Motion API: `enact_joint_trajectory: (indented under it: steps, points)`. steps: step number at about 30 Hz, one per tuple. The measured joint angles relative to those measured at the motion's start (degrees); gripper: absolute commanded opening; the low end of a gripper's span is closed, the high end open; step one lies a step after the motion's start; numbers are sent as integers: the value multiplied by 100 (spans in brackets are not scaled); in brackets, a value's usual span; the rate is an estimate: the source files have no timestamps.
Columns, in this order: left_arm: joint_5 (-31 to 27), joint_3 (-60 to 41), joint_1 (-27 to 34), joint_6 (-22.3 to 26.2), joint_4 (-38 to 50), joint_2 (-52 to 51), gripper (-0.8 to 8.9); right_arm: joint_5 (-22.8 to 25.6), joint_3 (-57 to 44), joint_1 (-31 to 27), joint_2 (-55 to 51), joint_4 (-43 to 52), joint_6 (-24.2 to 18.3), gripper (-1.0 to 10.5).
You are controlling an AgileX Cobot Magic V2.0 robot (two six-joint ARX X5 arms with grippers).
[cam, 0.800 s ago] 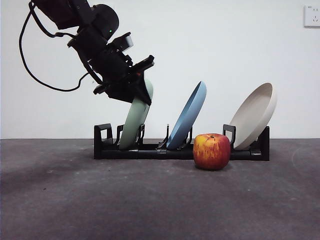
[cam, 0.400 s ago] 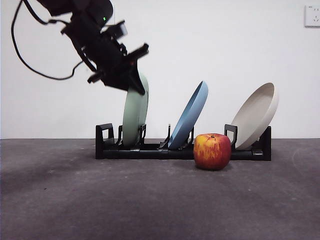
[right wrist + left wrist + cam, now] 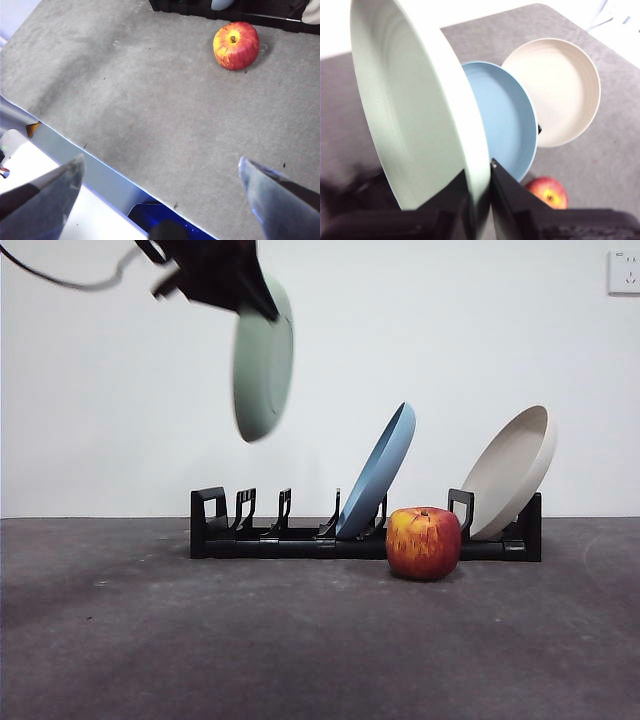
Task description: Take the green plate from the plate rack,put the plate on the table,take the apple from the table,put the apple in the plate
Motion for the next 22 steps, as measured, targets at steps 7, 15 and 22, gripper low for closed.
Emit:
enact_joint_trajectory:
  steps: [7,15,22]
  points:
    - [-848,0,-374,713,-1521,-1038,-7,0,0,0,2,15,2,658]
    - [-2830,-26,-1764,1196,-3379,-1316,-6,-2,0,0,2,46,42,658]
    - [-3963,-730,-3250,1102,-3427,-1276,-6,-4,0,0,4,46,44,658]
